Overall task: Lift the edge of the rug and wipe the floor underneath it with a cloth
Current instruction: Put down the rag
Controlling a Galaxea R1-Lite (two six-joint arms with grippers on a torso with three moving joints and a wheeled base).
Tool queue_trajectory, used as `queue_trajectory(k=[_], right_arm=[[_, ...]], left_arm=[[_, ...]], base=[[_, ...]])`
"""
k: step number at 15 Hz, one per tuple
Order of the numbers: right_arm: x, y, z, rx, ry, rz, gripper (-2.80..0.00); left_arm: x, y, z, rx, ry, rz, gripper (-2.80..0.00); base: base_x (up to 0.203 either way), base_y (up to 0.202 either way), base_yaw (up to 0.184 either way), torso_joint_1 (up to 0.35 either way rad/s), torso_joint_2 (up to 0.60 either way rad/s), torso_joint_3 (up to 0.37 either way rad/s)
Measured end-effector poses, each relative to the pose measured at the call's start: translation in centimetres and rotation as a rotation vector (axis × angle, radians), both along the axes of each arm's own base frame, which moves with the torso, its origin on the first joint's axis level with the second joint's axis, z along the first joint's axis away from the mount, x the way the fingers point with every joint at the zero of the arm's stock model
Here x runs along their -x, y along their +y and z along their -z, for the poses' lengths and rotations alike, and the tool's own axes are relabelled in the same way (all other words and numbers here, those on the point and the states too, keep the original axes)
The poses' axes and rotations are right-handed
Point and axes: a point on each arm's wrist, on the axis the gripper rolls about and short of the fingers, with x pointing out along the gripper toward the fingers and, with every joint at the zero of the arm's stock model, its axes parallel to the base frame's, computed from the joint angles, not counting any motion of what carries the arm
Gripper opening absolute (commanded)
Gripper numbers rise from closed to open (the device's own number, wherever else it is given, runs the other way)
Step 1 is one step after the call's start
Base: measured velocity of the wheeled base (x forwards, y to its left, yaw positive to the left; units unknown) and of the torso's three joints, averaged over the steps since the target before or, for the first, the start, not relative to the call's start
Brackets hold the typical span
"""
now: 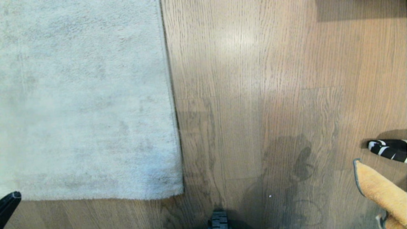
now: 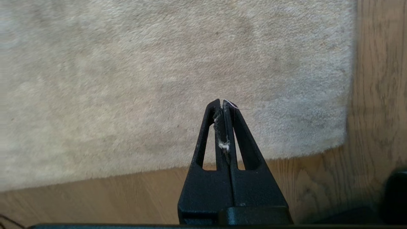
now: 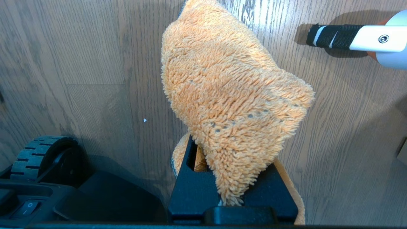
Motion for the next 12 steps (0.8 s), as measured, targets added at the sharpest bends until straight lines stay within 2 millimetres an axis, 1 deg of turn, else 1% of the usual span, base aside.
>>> queue_trajectory(k=[4, 8, 12], right_arm=[[0.0, 0.0, 0.0, 0.000, 0.001, 0.000, -2.80], [0.0, 0.0, 0.0, -0.001, 0.001, 0.000, -2.80], [0.0, 0.0, 0.0, -0.001, 0.000, 0.000, -2.80]], left_arm=[[2.6, 0.2, 2.7, 0.002, -0.027, -0.053, -2.80], [4.3, 0.2, 5.3, 0.005, -0.037, -0.076, -2.80], [4.9, 0.1, 6.3, 0.022, -0.005, -0.022, -2.80]], base=[[0.000, 0.000, 0.000, 0.000, 0.00, 0.000], [0.000, 0.000, 0.000, 0.000, 0.00, 0.000], [0.000, 0.000, 0.000, 0.000, 0.00, 0.000]])
